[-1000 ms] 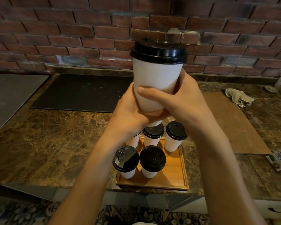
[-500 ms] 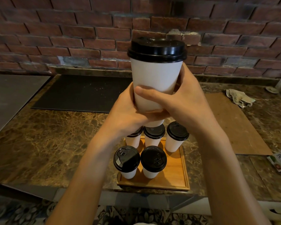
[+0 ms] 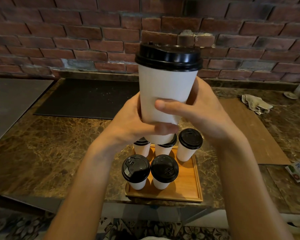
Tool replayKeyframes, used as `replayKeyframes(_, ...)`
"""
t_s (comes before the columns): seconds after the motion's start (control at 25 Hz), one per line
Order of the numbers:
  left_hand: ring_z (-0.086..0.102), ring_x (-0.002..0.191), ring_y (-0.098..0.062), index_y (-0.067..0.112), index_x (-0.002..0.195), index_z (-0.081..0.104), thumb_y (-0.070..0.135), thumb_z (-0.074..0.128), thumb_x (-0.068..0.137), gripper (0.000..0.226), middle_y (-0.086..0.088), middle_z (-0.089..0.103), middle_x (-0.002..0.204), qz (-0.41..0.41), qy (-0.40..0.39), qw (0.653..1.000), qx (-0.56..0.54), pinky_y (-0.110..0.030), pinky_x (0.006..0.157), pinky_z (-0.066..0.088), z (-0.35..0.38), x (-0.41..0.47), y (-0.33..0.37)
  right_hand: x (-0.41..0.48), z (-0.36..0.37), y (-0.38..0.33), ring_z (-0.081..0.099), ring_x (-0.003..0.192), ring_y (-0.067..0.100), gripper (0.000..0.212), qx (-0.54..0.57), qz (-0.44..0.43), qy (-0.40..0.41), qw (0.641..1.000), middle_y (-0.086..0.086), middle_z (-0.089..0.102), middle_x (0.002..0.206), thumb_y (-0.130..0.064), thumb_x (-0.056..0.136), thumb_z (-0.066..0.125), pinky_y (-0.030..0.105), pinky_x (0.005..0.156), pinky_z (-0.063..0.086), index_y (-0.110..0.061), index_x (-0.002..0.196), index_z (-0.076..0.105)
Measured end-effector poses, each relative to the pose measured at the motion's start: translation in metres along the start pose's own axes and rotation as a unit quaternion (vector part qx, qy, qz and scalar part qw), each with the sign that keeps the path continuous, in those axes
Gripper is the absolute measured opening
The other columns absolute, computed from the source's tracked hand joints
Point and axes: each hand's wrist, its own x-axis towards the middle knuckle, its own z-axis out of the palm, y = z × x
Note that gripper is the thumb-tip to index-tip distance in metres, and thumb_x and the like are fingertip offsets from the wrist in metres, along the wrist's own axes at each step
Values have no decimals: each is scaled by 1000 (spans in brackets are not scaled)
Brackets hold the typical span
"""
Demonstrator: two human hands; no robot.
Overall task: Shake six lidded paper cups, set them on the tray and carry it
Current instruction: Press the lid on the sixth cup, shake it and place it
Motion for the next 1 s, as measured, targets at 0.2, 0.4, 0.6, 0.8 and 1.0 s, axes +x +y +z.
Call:
replayKeyframes(0.2,63,102,-1,38,111,52,25,86,49,72,23,66,104,17,68,997,18,-14,74,52,5,4,-2,1,5,-4,61,103,-3,62,-32,-7,63,997,-17,64,110,-45,66,81,19,79,55,-36,119,50)
replayKeyframes(0.4,59,100,10,44,109,48,16,88,59,70,31,63,102,37,119,990,66,-5,69,48,10,7,-4,2,10,-5,59,104,1,70,-62,12,103,993,-14,60,114,-45,67,82,30,82,59,-29,127,48)
replayKeyframes(0.6,57,106,6,40,122,42,35,85,56,79,19,58,115,38,156,984,78,-10,76,50,20,9,-7,2,21,0,55,106,-1,81,-90,27,163,982,-15,54,117,-45,68,83,18,81,54,-24,134,42)
replayKeyframes(0.8,57,106,5,31,128,44,21,86,63,78,14,60,117,30,131,987,85,-6,74,49,15,8,-7,1,16,-2,58,104,0,75,-73,28,156,985,-14,59,115,-46,66,84,24,81,57,-26,129,47)
replayKeyframes(1.0,55,93,20,48,105,45,18,87,61,68,42,58,93,35,90,991,88,0,62,45,9,5,1,1,6,-3,61,105,1,70,-33,19,113,993,-12,62,115,-42,66,85,25,80,58,-27,126,51)
